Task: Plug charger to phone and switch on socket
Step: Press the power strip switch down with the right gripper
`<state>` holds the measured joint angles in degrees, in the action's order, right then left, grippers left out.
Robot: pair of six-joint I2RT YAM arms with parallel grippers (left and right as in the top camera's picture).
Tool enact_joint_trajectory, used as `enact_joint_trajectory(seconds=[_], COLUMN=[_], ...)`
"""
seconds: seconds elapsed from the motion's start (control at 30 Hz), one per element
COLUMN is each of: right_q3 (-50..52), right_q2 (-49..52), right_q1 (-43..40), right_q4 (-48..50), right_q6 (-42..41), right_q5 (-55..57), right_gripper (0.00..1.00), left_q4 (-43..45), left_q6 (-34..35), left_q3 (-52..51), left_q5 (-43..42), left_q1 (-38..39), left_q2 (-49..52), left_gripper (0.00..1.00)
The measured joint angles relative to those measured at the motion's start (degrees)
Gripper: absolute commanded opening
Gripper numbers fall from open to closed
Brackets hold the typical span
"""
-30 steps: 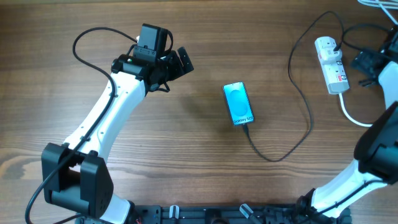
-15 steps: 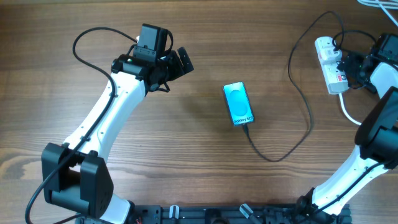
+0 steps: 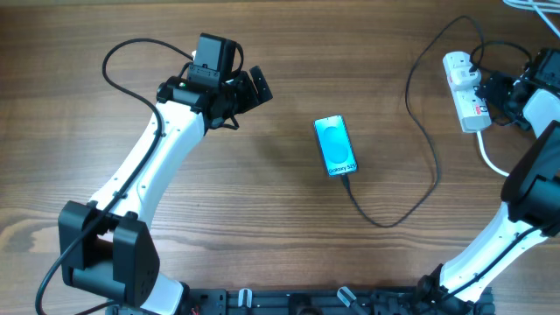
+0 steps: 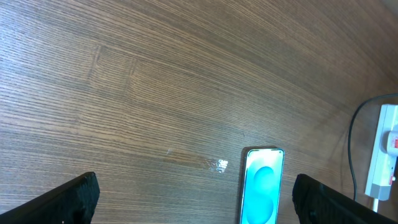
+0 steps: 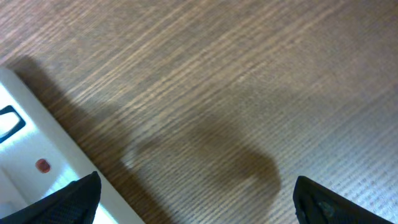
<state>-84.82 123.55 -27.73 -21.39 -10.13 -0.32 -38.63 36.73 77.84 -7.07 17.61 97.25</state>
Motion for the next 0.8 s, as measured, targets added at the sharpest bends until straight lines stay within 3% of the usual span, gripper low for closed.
enact_joint_trajectory(seconds=[0.8], right_q3=[-1.27], right_q2=[-0.02], right_q1=[-0.26], right_q4=[-3.21], right_q6=[4.66], right_q5=[-6.54], right_gripper=[1.0], left_q4=[0.0], left_q6=[0.0], left_q3=[0.0], left_q5=[0.0], left_q1=[0.0], left_q2=[0.0], left_gripper=[1.0])
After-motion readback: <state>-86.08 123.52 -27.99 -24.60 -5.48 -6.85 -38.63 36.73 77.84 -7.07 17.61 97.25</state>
